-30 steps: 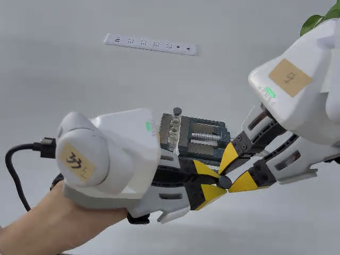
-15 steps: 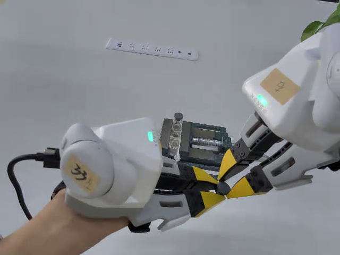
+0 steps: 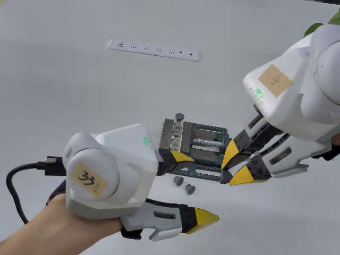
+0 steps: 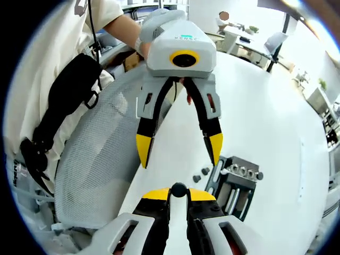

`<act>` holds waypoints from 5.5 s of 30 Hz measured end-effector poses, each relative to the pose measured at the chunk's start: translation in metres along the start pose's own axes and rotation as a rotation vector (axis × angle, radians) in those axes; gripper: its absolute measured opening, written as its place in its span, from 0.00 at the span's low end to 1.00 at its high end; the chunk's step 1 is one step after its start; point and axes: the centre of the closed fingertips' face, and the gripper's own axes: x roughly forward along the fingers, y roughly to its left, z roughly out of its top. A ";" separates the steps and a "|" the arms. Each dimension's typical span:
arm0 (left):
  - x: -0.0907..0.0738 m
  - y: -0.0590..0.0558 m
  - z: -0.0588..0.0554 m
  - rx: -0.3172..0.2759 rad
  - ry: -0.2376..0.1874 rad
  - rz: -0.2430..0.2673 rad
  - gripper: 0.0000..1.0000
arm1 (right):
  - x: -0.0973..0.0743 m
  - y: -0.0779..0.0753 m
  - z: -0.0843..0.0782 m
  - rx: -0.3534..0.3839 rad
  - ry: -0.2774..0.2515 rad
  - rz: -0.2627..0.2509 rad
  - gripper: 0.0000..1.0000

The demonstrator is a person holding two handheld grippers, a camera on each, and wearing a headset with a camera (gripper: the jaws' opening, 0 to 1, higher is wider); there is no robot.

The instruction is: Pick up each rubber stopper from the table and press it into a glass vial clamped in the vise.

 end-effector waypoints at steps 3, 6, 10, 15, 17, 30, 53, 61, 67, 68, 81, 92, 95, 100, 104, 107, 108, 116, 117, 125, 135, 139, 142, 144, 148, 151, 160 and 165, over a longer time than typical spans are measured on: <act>-0.001 0.008 -0.007 -0.018 0.017 0.038 0.77 | 0.001 -0.003 -0.002 0.000 0.010 0.000 0.06; -0.003 0.016 -0.013 -0.048 0.029 0.070 0.87 | 0.001 -0.006 -0.001 0.001 0.012 0.000 0.06; -0.008 0.030 -0.020 -0.071 0.029 0.127 0.98 | 0.001 -0.013 0.000 0.001 0.014 -0.007 0.06; -0.017 0.043 -0.026 -0.096 0.030 0.168 0.99 | 0.000 -0.028 -0.001 0.003 0.009 -0.021 0.06; -0.020 0.049 -0.028 -0.109 0.027 0.186 0.99 | 0.001 -0.035 -0.001 0.004 0.008 -0.027 0.05; -0.039 0.075 -0.046 -0.159 0.007 0.270 0.99 | 0.007 -0.089 -0.002 -0.018 0.037 -0.059 0.05; -0.053 0.093 -0.064 -0.213 0.006 0.348 0.99 | 0.036 -0.147 -0.004 -0.159 0.166 -0.020 0.05; -0.055 0.095 -0.069 -0.223 0.016 0.355 0.99 | 0.043 -0.153 -0.002 -0.213 0.178 -0.014 0.05; -0.054 0.096 -0.070 -0.225 0.018 0.357 0.99 | 0.052 -0.152 -0.006 -0.248 0.190 0.004 0.05; -0.054 0.096 -0.070 -0.225 0.018 0.357 0.99 | 0.053 -0.152 -0.007 -0.246 0.194 0.009 0.05; -0.051 0.096 -0.070 -0.228 0.022 0.350 0.99 | 0.064 -0.156 -0.013 -0.240 0.209 0.030 0.05; -0.050 0.095 -0.072 -0.232 0.029 0.346 0.99 | 0.066 -0.156 -0.013 -0.241 0.219 0.035 0.05; -0.050 0.095 -0.073 -0.234 0.030 0.344 0.99 | 0.066 -0.155 -0.013 -0.234 0.216 0.039 0.05; -0.049 0.095 -0.073 -0.237 0.031 0.342 0.99 | 0.066 -0.154 -0.012 -0.242 0.221 0.043 0.05; -0.048 0.096 -0.073 -0.235 0.031 0.342 0.99 | 0.067 -0.152 -0.012 -0.246 0.221 0.048 0.05; -0.049 0.096 -0.073 -0.235 0.031 0.343 0.99 | 0.067 -0.153 -0.012 -0.249 0.224 0.048 0.05; -0.049 0.096 -0.074 -0.235 0.031 0.344 0.99 | 0.067 -0.153 -0.012 -0.247 0.225 0.049 0.05; -0.047 0.095 -0.076 -0.240 0.036 0.340 0.99 | 0.068 -0.154 -0.012 -0.235 0.245 0.043 0.04; -0.047 0.095 -0.076 -0.240 0.034 0.341 0.99 | 0.068 -0.154 -0.012 -0.227 0.250 0.043 0.04; -0.045 0.093 -0.073 -0.236 0.030 0.337 0.99 | 0.068 -0.155 -0.013 -0.163 0.282 0.037 0.04; -0.045 0.093 -0.074 -0.235 0.033 0.335 0.98 | 0.068 -0.152 -0.014 -0.089 0.326 0.020 0.03; -0.045 0.094 -0.074 -0.235 0.031 0.335 0.98 | 0.068 -0.149 -0.013 -0.061 0.335 0.003 0.03; -0.044 0.094 -0.074 -0.235 0.032 0.335 0.98 | 0.068 -0.151 -0.013 -0.047 0.335 -0.005 0.03; -0.044 0.094 -0.074 -0.234 0.031 0.334 0.98 | 0.069 -0.153 -0.013 -0.028 0.336 -0.014 0.03; -0.043 0.093 -0.074 -0.235 0.030 0.330 0.98 | 0.070 -0.154 -0.014 0.008 0.333 -0.036 0.03; -0.042 0.092 -0.074 -0.236 0.031 0.326 0.98 | 0.071 -0.155 -0.013 0.012 0.324 -0.044 0.03; -0.042 0.093 -0.073 -0.231 0.033 0.326 0.98 | 0.070 -0.154 -0.012 -0.051 0.311 -0.020 0.06; -0.042 0.091 -0.074 -0.233 0.036 0.324 0.98 | 0.070 -0.154 -0.012 -0.081 0.309 -0.016 0.07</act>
